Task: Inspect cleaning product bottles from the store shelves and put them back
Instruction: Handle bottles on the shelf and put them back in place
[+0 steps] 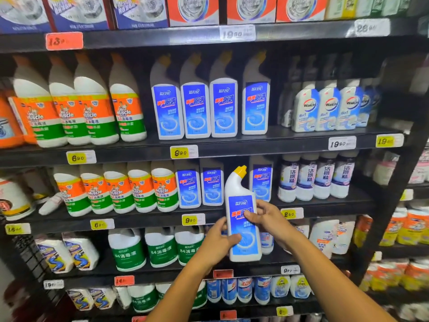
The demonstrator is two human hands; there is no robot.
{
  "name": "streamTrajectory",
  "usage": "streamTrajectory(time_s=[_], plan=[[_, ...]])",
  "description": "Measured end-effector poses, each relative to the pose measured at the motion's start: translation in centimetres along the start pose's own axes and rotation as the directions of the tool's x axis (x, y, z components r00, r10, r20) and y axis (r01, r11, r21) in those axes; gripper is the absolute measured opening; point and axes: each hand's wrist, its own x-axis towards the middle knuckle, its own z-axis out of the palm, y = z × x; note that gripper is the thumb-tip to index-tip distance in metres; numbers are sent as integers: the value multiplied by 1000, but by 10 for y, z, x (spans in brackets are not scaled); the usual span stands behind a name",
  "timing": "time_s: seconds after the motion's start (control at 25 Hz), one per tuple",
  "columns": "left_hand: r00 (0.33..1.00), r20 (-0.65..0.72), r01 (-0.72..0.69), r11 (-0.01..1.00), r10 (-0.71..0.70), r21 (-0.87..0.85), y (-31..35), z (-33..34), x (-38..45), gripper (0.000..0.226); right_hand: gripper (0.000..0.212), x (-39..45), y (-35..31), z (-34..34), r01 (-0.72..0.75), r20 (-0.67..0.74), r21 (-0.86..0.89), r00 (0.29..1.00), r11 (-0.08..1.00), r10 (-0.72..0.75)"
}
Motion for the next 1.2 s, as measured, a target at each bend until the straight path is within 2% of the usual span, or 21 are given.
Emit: streamTrajectory(time_s=[0.16,0.24,0.48,0.6,0.72,0.76,0.92,1.12,1.2], plan=[[996,-75,38,999,-39,-13,17,8,37,35,28,40,-2,-12,-18,-46,4,999,1000,19],[988,-156,30,998,-22,51,26,11,55,37,24,60,-6,-15,13,-77,15,997,1000,-12],[945,-328,51,988,0,147,46,23,95,46,35,104,-7,-16,120,-126,-6,985,993,-120],[937,-350,48,994,-11,98,48,31,102,45,37,110,-6,-19,151,-148,-144,974,978,-172],[929,-369,68,992,-24,106,51,35,110,43,32,114,-13,-28,123,-177,-484,956,866,-234],[927,-373,79,990,-29,120,52,36,113,43,30,116,-16,-30,116,-187,-537,950,836,-252],[928,-370,105,979,-34,175,56,38,121,48,23,121,-19,-25,118,-251,-530,924,840,-289],[925,-380,67,985,0,161,46,34,122,70,38,124,-7,-10,113,-294,-498,910,859,-291],[940,-342,42,988,12,150,42,28,120,74,36,127,-5,-6,108,-310,-517,901,849,-304]])
